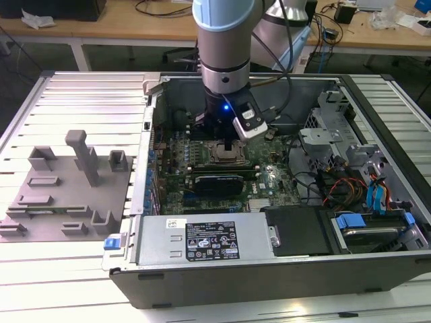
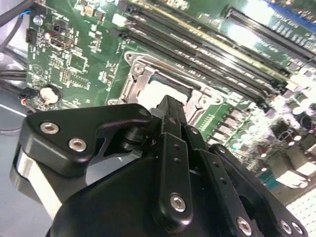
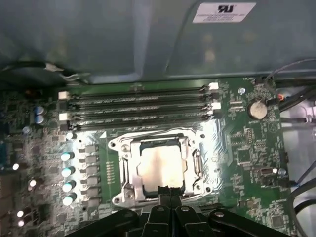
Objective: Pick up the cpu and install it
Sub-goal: 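Install the second cpu locking lever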
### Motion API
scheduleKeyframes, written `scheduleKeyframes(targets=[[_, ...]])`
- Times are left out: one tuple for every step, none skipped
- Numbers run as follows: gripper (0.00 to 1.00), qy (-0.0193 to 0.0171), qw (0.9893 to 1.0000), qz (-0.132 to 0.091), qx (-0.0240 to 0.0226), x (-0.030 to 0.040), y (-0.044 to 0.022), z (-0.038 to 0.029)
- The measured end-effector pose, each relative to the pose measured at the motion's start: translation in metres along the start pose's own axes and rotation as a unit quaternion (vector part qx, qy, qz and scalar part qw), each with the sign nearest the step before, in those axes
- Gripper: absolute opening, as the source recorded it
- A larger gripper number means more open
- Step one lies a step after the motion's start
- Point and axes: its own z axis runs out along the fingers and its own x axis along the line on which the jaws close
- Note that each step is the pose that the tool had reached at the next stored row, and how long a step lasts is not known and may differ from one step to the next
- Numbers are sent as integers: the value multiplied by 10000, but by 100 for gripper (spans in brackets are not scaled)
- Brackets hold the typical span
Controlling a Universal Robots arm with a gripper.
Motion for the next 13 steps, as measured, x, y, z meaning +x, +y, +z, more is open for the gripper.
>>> scheduleKeyframes(targets=[[11, 1, 10000, -1, 7, -24, 16, 4], [11, 2, 10000, -1, 9, -39, 23, 7], [11, 2, 10000, -2, 9, -41, 24, 7], [11, 2, 10000, -1, 9, -42, 24, 7], [11, 3, 10000, -1, 10, -42, 24, 7], [11, 2, 10000, -1, 10, -42, 24, 7], [11, 2, 10000, -1, 9, -42, 24, 8], [11, 2, 10000, -1, 10, -42, 24, 7], [11, 2, 10000, -1, 10, -43, 25, 7], [11, 2, 10000, -1, 10, -43, 25, 7], [11, 2, 10000, -1, 10, -43, 25, 8], [11, 2, 10000, -1, 10, -43, 25, 8], [11, 2, 10000, -1, 10, -43, 25, 8]])
